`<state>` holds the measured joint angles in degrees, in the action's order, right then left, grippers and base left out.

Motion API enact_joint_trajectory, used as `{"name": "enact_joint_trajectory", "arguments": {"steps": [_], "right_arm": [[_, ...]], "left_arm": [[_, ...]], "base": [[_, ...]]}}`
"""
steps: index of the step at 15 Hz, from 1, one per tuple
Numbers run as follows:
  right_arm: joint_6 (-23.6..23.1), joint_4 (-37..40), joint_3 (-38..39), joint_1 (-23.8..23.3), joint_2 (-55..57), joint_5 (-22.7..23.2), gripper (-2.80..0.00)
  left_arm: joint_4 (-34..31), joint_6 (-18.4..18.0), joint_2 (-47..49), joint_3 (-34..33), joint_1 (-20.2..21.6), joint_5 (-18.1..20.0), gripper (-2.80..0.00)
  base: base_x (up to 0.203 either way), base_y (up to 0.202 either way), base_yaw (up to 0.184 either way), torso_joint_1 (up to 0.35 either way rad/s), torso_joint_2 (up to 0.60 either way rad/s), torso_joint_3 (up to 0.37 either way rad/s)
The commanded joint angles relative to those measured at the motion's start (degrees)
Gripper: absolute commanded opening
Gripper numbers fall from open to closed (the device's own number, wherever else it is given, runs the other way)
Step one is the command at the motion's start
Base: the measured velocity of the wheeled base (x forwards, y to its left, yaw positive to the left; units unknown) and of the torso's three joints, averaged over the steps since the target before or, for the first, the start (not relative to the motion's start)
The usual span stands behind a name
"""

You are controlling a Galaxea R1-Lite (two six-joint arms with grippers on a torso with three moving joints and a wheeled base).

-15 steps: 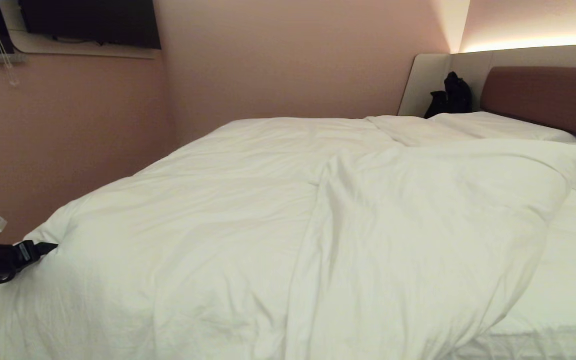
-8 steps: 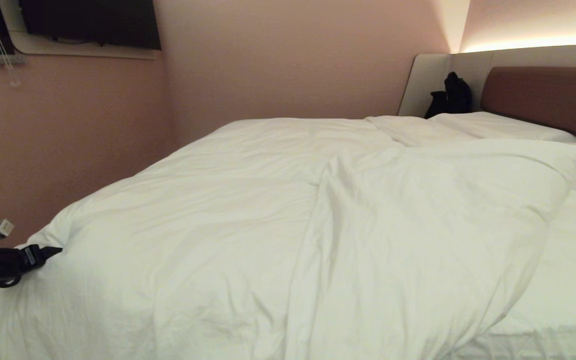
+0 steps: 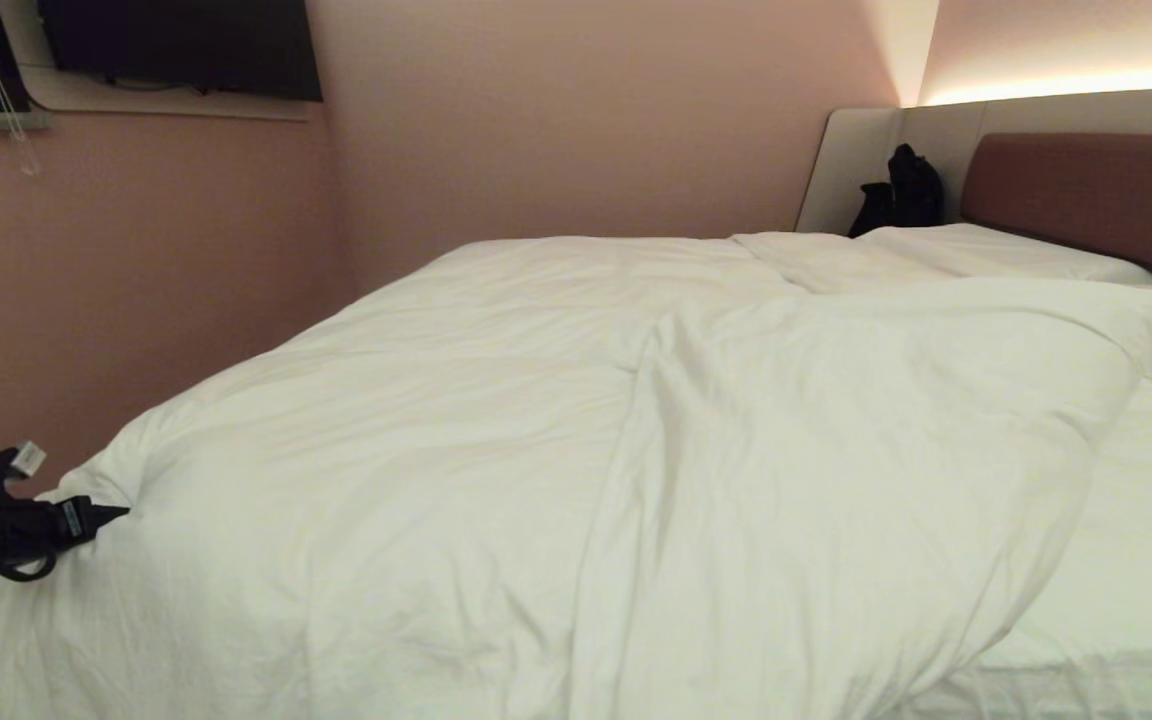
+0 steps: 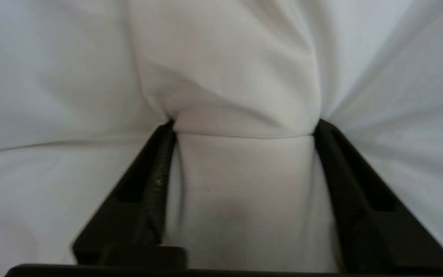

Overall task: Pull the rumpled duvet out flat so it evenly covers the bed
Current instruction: Flatten the corners of the folded blanket

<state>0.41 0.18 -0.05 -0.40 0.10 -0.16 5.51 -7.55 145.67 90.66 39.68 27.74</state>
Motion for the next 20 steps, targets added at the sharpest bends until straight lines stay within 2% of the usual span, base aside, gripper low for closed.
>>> {"name": "enact_joint_trajectory", "arguments": {"steps": [1, 8, 13, 15, 19, 20], "right_arm": [[-0.1, 0.0, 0.0, 0.0, 0.0, 0.1, -2.8], [0.0, 0.0, 0.0, 0.0, 0.0, 0.1, -2.8], [-0.1, 0.0, 0.0, 0.0, 0.0, 0.0, -2.8], [0.0, 0.0, 0.0, 0.0, 0.0, 0.1, -2.8], [0.0, 0.0, 0.0, 0.0, 0.0, 0.1, -2.8], [-0.1, 0.0, 0.0, 0.0, 0.0, 0.1, -2.8]], "left_arm": [[-0.1, 0.1, 0.5, 0.0, 0.0, 0.0, -2.8], [-0.1, 0.5, -1.5, -1.0, 0.4, -0.1, -2.8], [-0.1, 0.3, -3.5, -2.2, 3.4, -0.8, -2.8], [-0.1, 0.0, -4.2, -1.6, 5.1, -2.6, -2.8], [-0.1, -2.8, -5.2, -0.5, 7.8, -4.6, -2.8], [-0.1, -5.0, -5.0, -0.1, 8.8, -7.3, -2.8]], "base": [[0.0, 0.0, 0.0, 0.0, 0.0, 0.0], [0.0, 0.0, 0.0, 0.0, 0.0, 0.0], [0.0, 0.0, 0.0, 0.0, 0.0, 0.0], [0.0, 0.0, 0.0, 0.0, 0.0, 0.0], [0.0, 0.0, 0.0, 0.0, 0.0, 0.0], [0.0, 0.0, 0.0, 0.0, 0.0, 0.0]]}}
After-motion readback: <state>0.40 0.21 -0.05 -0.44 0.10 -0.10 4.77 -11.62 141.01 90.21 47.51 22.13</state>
